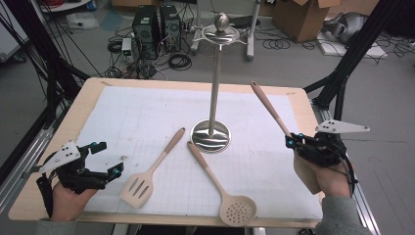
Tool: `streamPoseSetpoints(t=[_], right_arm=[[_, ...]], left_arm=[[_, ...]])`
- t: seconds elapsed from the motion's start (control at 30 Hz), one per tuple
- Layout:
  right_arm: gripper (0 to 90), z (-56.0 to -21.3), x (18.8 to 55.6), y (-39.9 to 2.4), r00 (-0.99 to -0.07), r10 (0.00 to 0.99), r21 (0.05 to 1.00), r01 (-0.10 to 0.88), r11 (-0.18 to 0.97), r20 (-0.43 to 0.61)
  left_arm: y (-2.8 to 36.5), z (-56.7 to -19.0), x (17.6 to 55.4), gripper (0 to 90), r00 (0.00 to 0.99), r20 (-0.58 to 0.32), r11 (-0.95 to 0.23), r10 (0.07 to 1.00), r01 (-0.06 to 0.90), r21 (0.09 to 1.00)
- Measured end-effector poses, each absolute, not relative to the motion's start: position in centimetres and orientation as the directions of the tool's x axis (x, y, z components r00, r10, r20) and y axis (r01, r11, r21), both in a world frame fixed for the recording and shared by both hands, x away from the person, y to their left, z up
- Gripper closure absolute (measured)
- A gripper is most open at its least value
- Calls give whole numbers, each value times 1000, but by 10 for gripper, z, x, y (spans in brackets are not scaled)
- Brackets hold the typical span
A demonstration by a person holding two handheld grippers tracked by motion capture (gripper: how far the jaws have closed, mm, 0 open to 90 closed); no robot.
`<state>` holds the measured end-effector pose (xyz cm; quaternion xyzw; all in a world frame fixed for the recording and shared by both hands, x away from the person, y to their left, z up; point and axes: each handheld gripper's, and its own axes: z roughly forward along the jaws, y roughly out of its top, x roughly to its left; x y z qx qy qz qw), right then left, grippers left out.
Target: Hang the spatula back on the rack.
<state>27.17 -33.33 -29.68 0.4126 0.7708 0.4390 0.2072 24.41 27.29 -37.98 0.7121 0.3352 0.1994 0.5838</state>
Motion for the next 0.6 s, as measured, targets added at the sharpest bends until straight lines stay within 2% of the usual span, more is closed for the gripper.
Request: streamPoseSetpoints(t=[0.6], right_arm=[[782, -243, 256, -329, -609, 793, 898, 360, 252, 21]], left_arm=[[274, -380, 241, 21, 695, -109, -91, 711, 243, 966]])
